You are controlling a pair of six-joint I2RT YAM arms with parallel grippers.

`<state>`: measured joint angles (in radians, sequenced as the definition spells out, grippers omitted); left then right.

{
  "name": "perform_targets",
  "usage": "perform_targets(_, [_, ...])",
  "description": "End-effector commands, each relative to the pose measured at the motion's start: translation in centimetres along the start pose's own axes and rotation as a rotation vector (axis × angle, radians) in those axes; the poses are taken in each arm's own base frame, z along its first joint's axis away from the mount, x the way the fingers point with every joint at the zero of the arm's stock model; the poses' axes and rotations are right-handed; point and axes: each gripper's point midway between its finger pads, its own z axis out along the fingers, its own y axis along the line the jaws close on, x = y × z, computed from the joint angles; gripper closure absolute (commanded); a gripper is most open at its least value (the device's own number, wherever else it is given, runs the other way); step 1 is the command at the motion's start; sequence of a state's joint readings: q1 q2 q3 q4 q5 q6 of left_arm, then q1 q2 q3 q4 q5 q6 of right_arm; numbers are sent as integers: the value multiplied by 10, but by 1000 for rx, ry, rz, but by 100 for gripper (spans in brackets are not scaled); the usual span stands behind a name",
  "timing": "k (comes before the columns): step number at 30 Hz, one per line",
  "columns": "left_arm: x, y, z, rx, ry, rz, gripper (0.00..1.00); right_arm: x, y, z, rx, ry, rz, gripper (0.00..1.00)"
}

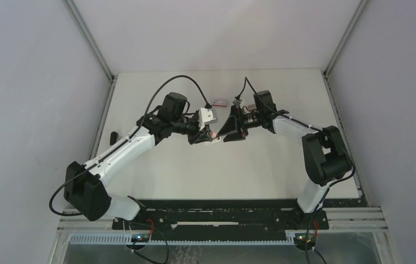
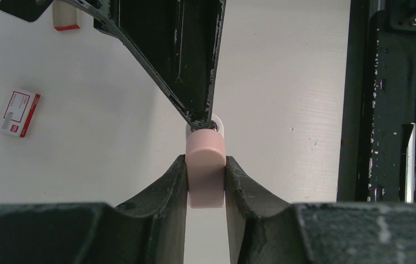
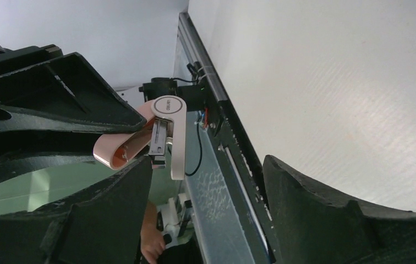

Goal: Unload the staples from the stapler
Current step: Unload the staple at the center of the board.

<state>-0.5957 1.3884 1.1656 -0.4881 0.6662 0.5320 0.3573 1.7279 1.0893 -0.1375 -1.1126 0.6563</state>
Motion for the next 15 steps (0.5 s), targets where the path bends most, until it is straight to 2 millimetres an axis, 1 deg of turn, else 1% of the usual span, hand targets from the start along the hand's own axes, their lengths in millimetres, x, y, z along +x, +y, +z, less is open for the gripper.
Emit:
perform_targets(1, [-20,-2,-3,-4,-62,34,100,1,18,6,-75,39,-16,27])
perform_targets(7, [-16,-1,-1,-11,-50,35,100,3,24,5,-100,54,-12,30])
perform_targets(15, [-9,0,2,-13,-34,33,100,-5,16,-3,-87,14,10,31])
